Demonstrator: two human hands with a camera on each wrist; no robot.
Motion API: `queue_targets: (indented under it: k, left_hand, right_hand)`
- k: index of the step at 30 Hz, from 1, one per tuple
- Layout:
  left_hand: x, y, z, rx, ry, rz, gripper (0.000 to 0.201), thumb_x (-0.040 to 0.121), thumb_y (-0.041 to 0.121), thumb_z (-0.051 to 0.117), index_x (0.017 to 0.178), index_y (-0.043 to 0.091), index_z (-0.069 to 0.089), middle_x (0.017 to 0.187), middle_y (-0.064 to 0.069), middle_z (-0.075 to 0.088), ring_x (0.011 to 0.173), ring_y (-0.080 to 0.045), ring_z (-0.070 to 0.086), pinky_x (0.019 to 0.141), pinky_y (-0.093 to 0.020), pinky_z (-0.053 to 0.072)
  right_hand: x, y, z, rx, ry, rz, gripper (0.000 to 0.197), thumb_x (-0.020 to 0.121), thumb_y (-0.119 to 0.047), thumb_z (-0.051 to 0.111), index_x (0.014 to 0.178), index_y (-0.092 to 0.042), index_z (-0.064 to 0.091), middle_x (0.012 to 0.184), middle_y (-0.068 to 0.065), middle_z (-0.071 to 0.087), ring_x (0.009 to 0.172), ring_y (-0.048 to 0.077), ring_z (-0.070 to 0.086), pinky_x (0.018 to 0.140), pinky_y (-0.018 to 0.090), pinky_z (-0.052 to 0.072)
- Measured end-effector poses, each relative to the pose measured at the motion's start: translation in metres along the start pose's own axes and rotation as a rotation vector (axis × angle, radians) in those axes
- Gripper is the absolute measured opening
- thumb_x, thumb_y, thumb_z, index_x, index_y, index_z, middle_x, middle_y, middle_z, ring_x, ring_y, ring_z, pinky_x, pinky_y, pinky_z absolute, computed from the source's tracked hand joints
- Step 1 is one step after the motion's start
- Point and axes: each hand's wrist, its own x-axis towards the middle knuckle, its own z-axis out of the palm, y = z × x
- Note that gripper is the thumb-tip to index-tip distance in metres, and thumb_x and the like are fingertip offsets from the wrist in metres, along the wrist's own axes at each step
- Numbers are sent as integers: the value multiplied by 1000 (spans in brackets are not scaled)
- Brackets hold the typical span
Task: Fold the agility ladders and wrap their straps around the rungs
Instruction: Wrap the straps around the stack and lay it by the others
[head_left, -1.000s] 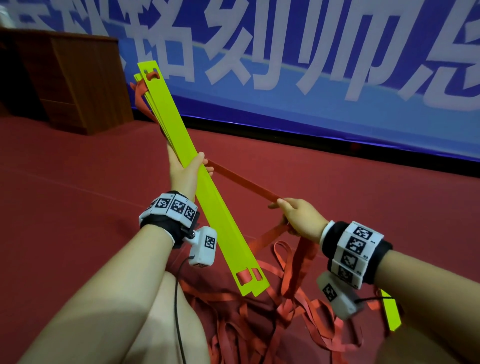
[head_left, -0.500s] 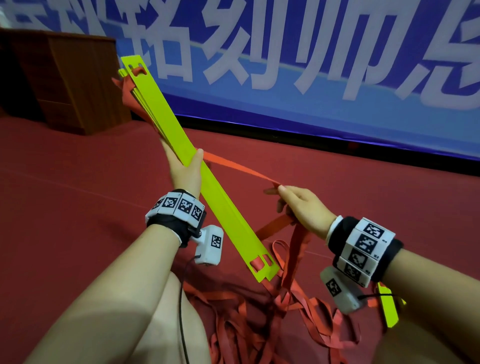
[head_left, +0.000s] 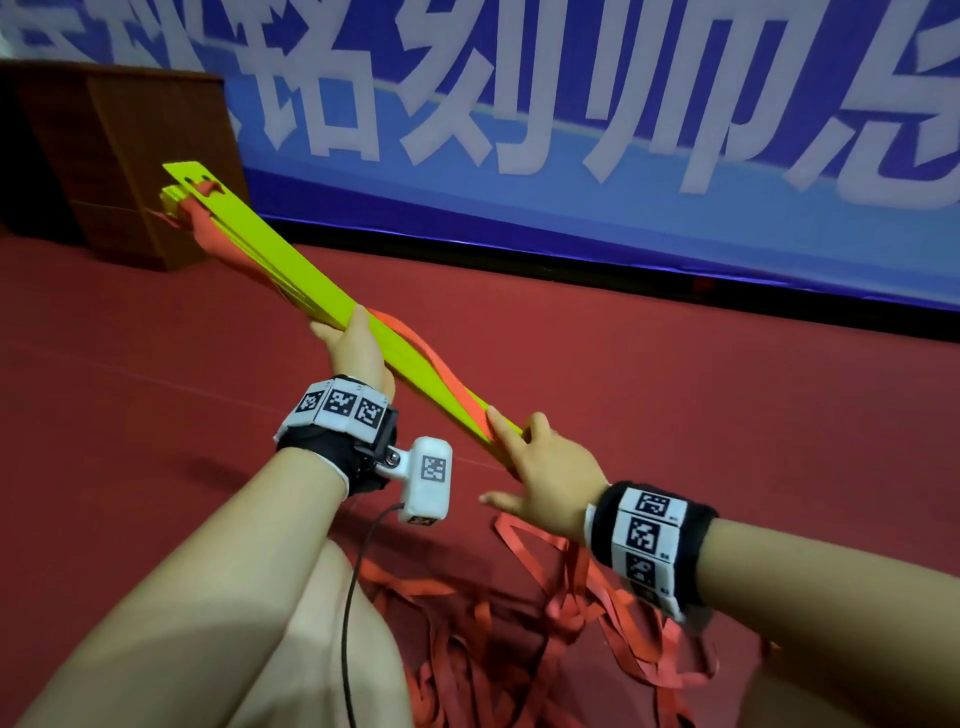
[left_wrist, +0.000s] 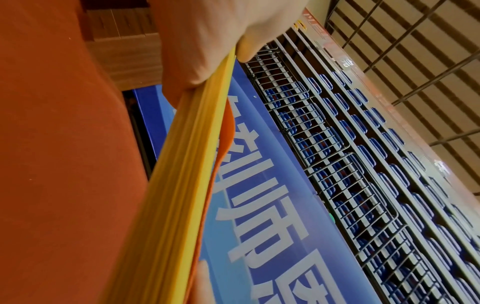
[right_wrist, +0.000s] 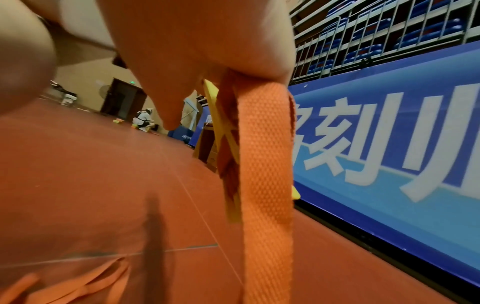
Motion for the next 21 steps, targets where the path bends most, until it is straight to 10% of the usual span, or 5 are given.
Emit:
queue_targets:
  k: [4, 7, 10, 17, 21]
  left_hand:
    - [0, 2, 4, -73, -17, -47, 76, 102, 20, 45, 154, 18, -11, 157, -10, 26, 137, -27, 40, 115, -41, 30]
    - [-4, 2, 6, -153, -79, -53, 77, 103, 13, 44, 153, 19, -13, 109, -7, 61, 91, -16, 59, 97, -33, 43]
    - [-8, 0, 5, -164, -140, -45, 71, 102, 12, 47, 154, 15, 0, 84, -2, 53, 77, -13, 55, 81, -32, 46]
    - [-5, 12, -9, -93, -355, -5, 88, 82, 30, 68, 155, 22, 18, 151, -4, 42, 138, -21, 41, 115, -48, 30]
    - [-12, 14, -10, -53, -438, 150, 83, 88, 25, 65, 154, 28, 15, 135, -6, 51, 112, -31, 62, 96, -50, 50]
  right_hand:
    - [16, 9, -1, -28, 86, 55, 85, 90, -59, 49, 154, -29, 1, 122, 12, 44, 104, 32, 56, 70, 35, 45]
    - [24, 14, -3, -28, 78, 39, 75, 95, -51, 43, 154, -27, 3, 121, 13, 54, 103, 34, 59, 71, 36, 44]
    - [26, 17, 1, -59, 0, -38, 72, 98, -47, 40, 154, -18, 5, 124, 14, 58, 105, 35, 60, 76, 39, 46]
    - [19, 22, -12, 164, -63, -185, 53, 102, -37, 37, 147, -12, 27, 101, 20, 67, 95, 39, 60, 74, 39, 40]
    - [13, 18, -19, 229, -33, -202, 54, 101, -37, 40, 149, -16, 27, 93, 20, 67, 89, 38, 61, 68, 35, 35]
